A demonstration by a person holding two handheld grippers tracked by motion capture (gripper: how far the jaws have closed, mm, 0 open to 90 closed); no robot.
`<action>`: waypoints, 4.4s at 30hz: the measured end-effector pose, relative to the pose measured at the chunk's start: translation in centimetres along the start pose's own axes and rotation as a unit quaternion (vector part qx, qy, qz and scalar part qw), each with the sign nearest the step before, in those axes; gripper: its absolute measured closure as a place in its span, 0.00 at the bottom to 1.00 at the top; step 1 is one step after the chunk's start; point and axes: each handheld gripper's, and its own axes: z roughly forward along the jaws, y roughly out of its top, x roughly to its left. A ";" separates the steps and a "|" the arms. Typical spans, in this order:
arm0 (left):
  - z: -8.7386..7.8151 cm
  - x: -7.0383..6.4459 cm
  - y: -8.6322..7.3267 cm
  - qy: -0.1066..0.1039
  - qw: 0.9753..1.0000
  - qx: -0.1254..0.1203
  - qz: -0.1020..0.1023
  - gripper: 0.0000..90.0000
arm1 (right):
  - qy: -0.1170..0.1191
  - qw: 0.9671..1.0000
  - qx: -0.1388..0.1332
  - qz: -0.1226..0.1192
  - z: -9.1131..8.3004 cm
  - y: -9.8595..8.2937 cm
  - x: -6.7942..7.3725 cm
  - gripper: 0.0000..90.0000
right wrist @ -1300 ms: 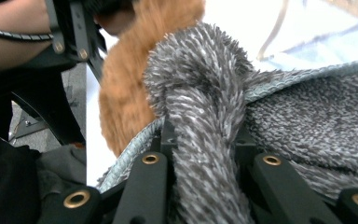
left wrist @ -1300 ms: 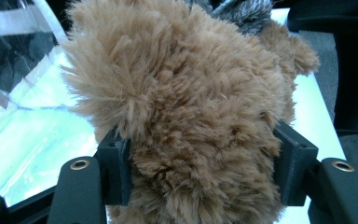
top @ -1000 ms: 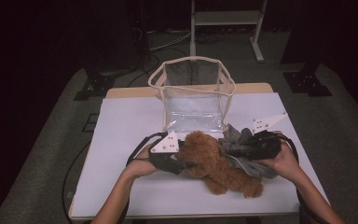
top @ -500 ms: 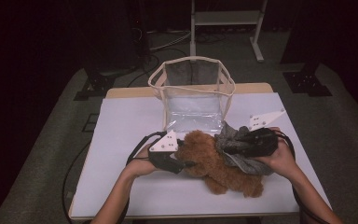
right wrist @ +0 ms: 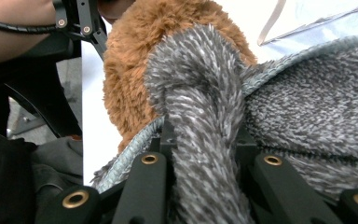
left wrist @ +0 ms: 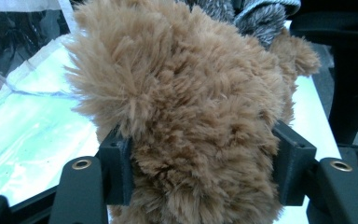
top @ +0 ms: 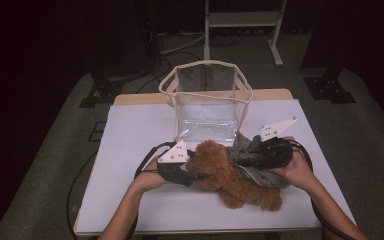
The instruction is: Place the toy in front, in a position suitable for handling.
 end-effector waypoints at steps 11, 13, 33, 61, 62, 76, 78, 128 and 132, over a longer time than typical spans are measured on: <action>-0.1 0.3 1.3 -0.003 1.000 0.012 0.006 0.44 | 0.021 1.000 -0.013 0.011 1.3 1.0 -0.7 0.81; 0.1 0.3 0.9 -0.002 1.000 0.008 0.001 0.44 | 0.012 1.000 -0.002 0.013 1.3 0.7 -0.6 0.82; 0.4 1.3 -4.7 -0.003 0.996 0.005 -0.085 0.11 | -0.015 0.999 0.015 0.025 1.7 -2.4 -0.7 0.83; -3.1 1.9 4.8 0.024 0.999 -0.017 0.032 0.40 | 0.027 0.993 -0.114 0.011 -0.5 1.2 0.2 0.83; -3.7 1.9 5.5 0.026 0.999 -0.016 0.041 0.40 | 0.028 0.992 -0.119 0.008 -0.6 1.4 0.3 0.83; -3.0 1.2 6.4 0.024 0.998 -0.007 0.062 0.40 | 0.019 0.994 -0.110 -0.006 -3.2 2.7 0.5 0.82; -2.7 1.1 7.1 0.023 0.998 -0.007 0.065 0.40 | 0.012 0.994 -0.109 -0.021 -4.3 4.1 0.8 0.82; 2.1 -0.7 10.7 -0.009 0.997 -0.013 0.070 0.32 | -0.004 0.994 0.034 -0.100 -6.2 11.1 2.9 0.82; 2.1 -0.7 11.2 -0.012 0.999 -0.023 0.043 0.18 | -0.003 0.995 0.031 -0.095 -6.1 11.0 2.9 0.82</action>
